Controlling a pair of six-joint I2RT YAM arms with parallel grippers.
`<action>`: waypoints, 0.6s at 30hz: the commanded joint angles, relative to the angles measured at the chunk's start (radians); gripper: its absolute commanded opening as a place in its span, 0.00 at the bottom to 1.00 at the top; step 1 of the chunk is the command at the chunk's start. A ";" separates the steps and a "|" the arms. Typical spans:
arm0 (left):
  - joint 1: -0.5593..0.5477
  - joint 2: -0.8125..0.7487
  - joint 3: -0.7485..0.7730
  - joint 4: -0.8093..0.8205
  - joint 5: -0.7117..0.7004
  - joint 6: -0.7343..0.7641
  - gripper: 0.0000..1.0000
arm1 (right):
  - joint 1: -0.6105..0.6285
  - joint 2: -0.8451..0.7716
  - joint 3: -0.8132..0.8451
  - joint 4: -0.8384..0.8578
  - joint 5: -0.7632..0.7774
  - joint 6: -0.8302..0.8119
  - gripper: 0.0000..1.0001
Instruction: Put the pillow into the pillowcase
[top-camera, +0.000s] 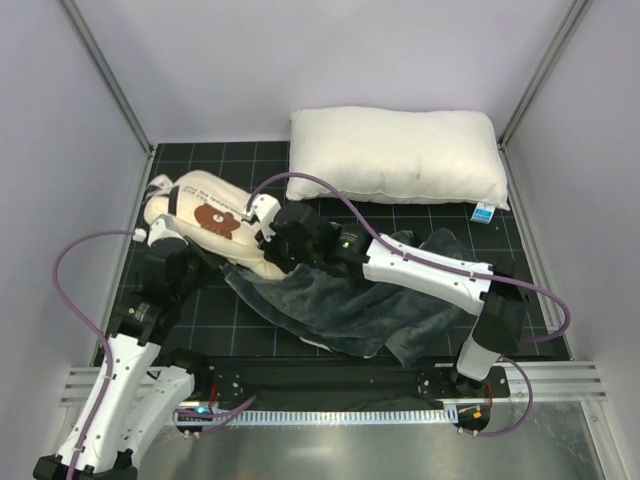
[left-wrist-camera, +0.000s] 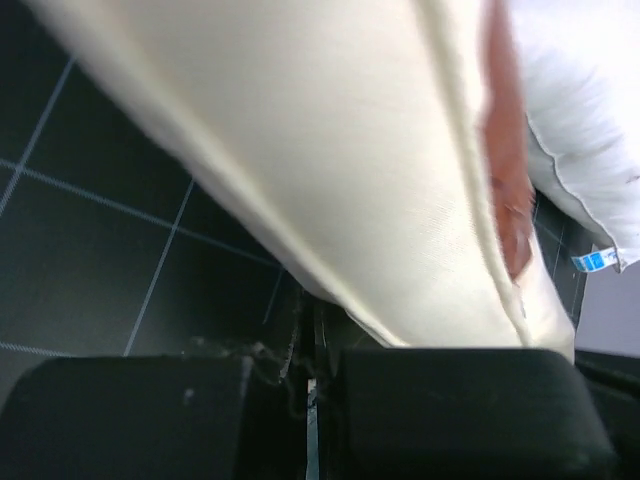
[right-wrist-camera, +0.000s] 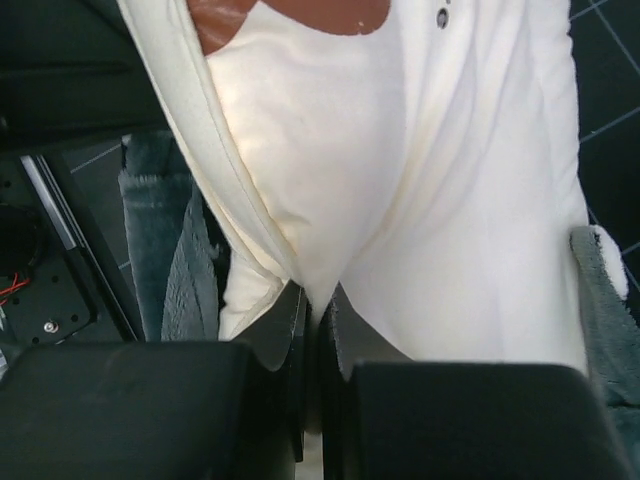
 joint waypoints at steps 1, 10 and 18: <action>0.065 0.044 0.139 0.065 -0.170 0.088 0.01 | 0.062 -0.059 -0.026 -0.222 0.100 0.025 0.04; 0.369 0.164 0.214 0.062 0.105 0.169 0.01 | 0.111 -0.101 -0.156 -0.316 0.059 0.100 0.04; 0.376 0.071 0.027 0.140 0.159 0.145 0.00 | 0.119 -0.029 -0.119 -0.302 -0.079 0.126 0.64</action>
